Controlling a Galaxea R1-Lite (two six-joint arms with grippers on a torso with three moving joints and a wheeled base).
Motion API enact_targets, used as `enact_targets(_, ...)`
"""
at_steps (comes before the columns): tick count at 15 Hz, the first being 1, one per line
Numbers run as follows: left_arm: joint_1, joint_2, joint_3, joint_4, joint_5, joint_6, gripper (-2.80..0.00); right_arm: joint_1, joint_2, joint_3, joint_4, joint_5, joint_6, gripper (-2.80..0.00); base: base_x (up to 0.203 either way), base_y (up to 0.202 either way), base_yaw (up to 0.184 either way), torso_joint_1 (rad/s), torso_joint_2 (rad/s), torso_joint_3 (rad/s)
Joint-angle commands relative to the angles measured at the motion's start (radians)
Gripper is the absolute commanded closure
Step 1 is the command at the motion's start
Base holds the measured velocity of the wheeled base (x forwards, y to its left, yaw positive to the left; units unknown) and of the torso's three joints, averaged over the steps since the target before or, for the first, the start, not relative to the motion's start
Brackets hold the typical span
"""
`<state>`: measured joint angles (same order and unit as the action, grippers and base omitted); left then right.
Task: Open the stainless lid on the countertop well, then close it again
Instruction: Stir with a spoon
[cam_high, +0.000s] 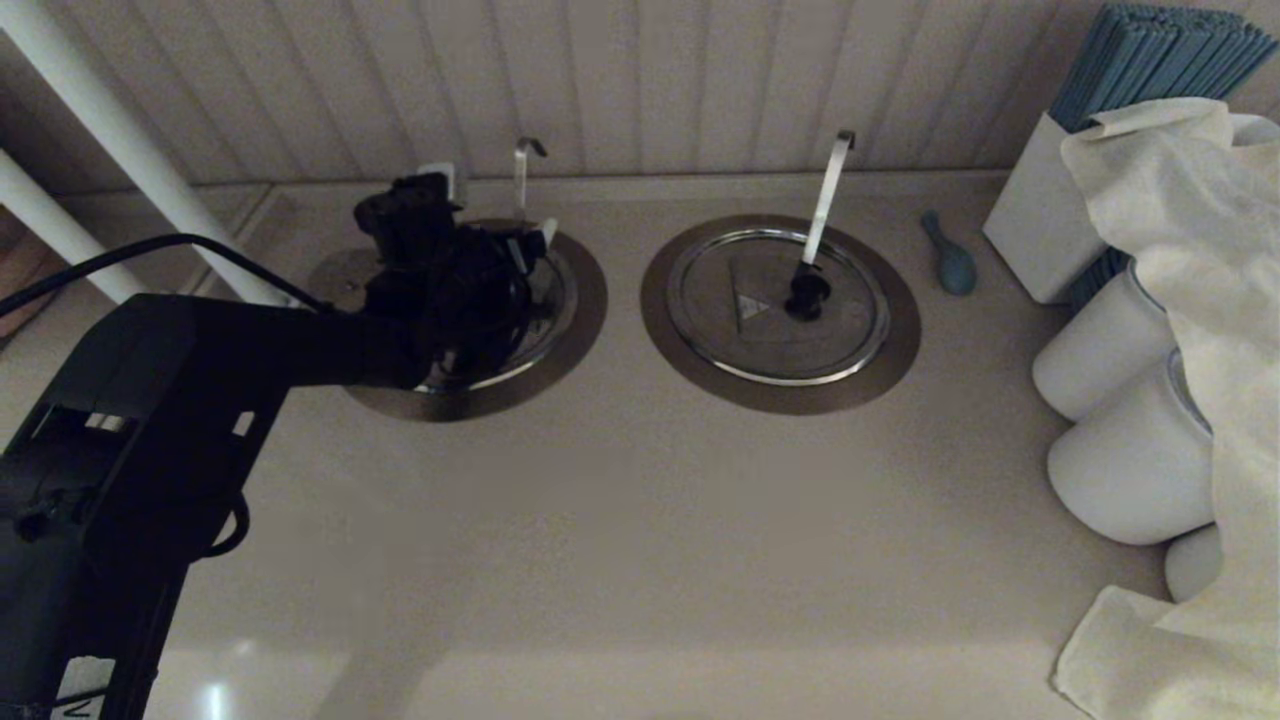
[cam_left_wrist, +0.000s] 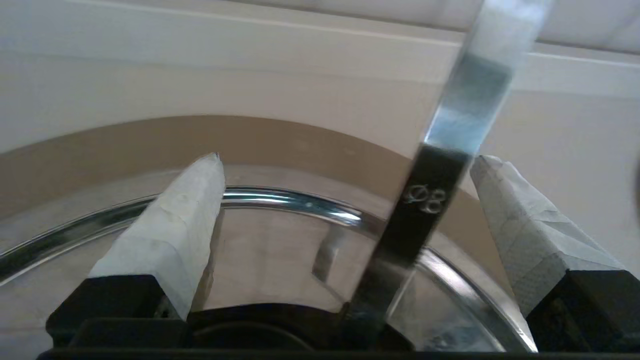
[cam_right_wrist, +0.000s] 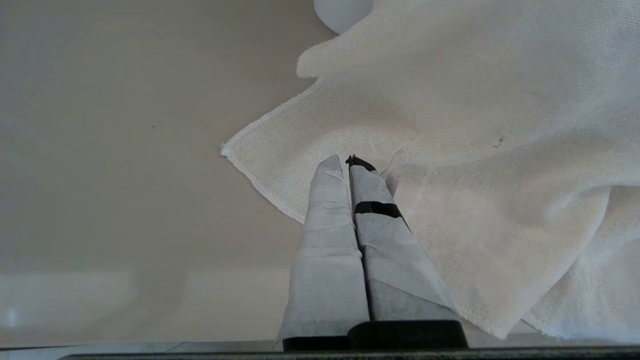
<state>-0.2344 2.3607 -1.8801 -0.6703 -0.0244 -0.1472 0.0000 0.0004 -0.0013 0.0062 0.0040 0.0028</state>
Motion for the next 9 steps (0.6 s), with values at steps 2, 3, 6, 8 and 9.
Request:
enact_targets(2,-0.007,0.008,-0.005,-0.005,0.003,-0.002,-2.8,0.001,0.0,0.001,0.0,0.001,0.0,0.0,0.0,0.0,0.0,0.0,0.0,0.0)
enact_targets(3,-0.006,0.009,-0.007,-0.005,0.003,-0.002,0.0,0.0,0.0,0.0,-0.001,0.001,0.0,0.0,0.0,0.0,0.0,0.0,0.0,0.0)
enact_targets(6,-0.008,0.008,-0.007,-0.005,0.001,-0.002,0.0,0.0,0.0,0.001,0.0,0.001,0.0,0.0,0.0,0.0,0.0,0.0,0.0,0.0)
enact_targets(8,-0.009,0.003,-0.007,-0.005,0.003,-0.003,0.0,0.0,0.0,0.0,0.0,0.001,0.0,0.0,0.0,0.0,0.0,0.0,0.0,0.0)
enact_targets(9,-0.01,0.0,-0.007,-0.005,0.003,-0.003,0.0,0.0,0.0,0.0,0.0,0.001,0.0,0.0,0.0,0.0,0.0,0.0,0.0,0.0)
